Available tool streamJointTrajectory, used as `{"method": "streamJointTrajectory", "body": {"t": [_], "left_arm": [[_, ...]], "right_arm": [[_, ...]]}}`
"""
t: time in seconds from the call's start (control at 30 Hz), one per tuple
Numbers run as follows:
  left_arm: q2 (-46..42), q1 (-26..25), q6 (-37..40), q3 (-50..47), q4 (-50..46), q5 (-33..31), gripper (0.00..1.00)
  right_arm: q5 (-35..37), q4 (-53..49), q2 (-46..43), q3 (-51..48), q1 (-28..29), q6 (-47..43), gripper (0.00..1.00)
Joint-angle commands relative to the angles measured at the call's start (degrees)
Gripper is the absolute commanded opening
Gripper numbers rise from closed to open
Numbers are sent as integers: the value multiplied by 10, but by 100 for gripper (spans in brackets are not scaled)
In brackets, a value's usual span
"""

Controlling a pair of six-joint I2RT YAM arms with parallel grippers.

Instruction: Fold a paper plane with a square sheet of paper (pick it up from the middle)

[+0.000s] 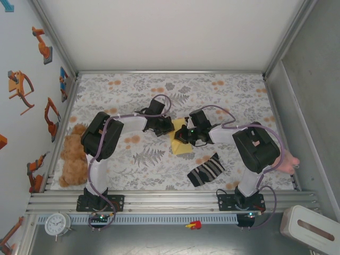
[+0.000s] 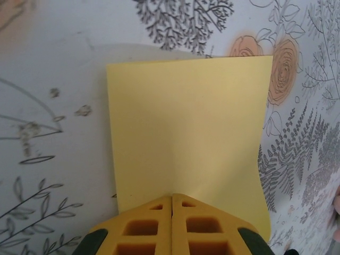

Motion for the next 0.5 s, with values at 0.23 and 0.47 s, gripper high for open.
{"method": "streamJointTrajectory", "body": {"t": [0.23,0.47], "left_arm": [[10,-6,57,31,-28,30,7],[-44,-3,55,26,-25,-10,17]], "right_arm": [[51,52,-7,-34,3,48,0],[65,66,-14,-51,3,66,0]]}}
